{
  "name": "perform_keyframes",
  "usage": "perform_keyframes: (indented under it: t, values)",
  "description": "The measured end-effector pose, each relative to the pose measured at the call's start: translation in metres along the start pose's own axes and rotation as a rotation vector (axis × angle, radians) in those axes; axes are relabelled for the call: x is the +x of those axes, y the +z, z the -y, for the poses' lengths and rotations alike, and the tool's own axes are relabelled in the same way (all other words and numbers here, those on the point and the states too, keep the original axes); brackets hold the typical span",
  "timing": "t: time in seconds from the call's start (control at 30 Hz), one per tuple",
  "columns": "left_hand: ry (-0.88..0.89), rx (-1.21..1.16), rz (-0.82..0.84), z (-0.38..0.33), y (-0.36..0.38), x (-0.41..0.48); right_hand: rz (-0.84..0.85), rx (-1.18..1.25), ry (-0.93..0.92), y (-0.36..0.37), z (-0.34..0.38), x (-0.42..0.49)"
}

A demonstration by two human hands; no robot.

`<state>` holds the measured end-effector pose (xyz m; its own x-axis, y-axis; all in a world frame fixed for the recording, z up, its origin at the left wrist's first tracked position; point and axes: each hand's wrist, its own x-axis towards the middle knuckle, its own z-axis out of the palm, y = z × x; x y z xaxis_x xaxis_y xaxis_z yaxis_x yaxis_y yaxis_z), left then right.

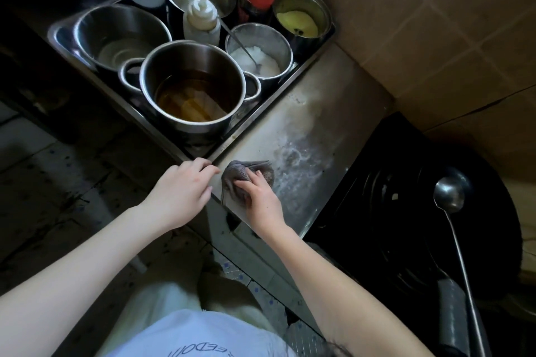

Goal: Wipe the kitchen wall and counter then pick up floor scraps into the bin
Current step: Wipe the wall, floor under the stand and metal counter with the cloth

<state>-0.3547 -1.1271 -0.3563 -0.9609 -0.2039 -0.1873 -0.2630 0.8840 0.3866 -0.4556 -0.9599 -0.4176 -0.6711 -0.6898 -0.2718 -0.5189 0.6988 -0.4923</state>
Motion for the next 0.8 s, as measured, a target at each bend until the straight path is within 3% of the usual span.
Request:
perform_keyframes:
  t: [0.2, 0.53, 0.8]
  values:
    - [-0.009, 0.020, -0.013, -0.005, 0.002, -0.019, 0.019, -0.061, -0.015, -0.001, -0.005, -0.022]
    - [0.041, 0.041, 0.007, -0.014, 0.007, -0.028, -0.093, -0.037, 0.171, -0.010, -0.038, -0.076]
    - [0.041, 0.036, -0.002, -0.007, 0.006, -0.032, -0.054, -0.056, 0.209, -0.004, -0.015, -0.056]
